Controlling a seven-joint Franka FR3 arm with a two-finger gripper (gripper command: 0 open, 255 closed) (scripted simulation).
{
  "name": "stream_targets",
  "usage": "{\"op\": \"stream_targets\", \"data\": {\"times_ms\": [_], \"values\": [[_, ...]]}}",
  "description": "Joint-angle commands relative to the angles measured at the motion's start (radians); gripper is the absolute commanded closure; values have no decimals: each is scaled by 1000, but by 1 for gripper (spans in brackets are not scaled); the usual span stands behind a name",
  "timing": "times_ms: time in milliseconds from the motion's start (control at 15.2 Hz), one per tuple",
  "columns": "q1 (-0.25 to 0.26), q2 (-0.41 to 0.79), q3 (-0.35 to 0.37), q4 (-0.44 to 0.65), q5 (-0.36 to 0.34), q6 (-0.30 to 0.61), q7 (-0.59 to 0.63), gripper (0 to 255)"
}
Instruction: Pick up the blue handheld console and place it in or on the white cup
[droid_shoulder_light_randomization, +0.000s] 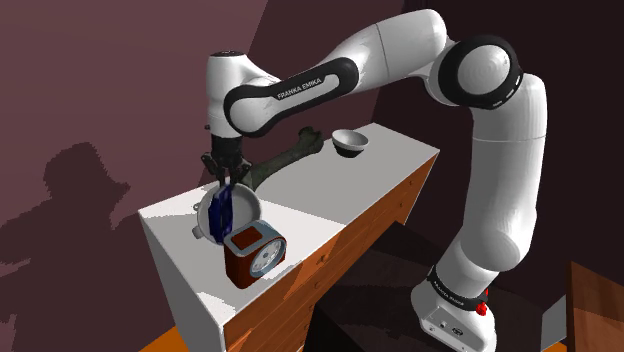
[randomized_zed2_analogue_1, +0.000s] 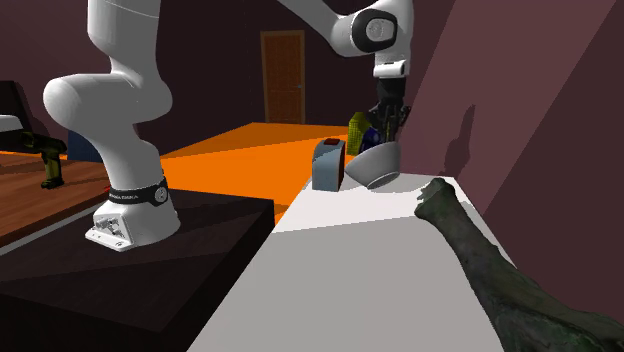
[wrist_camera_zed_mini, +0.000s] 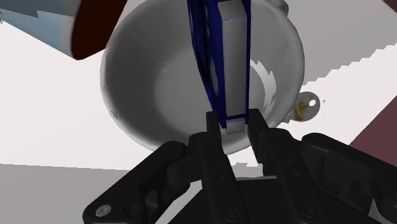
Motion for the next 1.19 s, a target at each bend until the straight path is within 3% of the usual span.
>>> {"op": "stream_targets", "data": {"times_ms": [0, 66, 396, 660, 1122], "values": [[8, 20, 0, -6, -2, -7, 4, 255], [8, 15, 1, -15, -1, -2, 6, 0], [8, 20, 0, -6, -2, -7, 4, 0], [-4, -32, 17, 54, 33, -111, -19, 0], [-4, -32, 17, 54, 34, -111, -19, 0]]}}
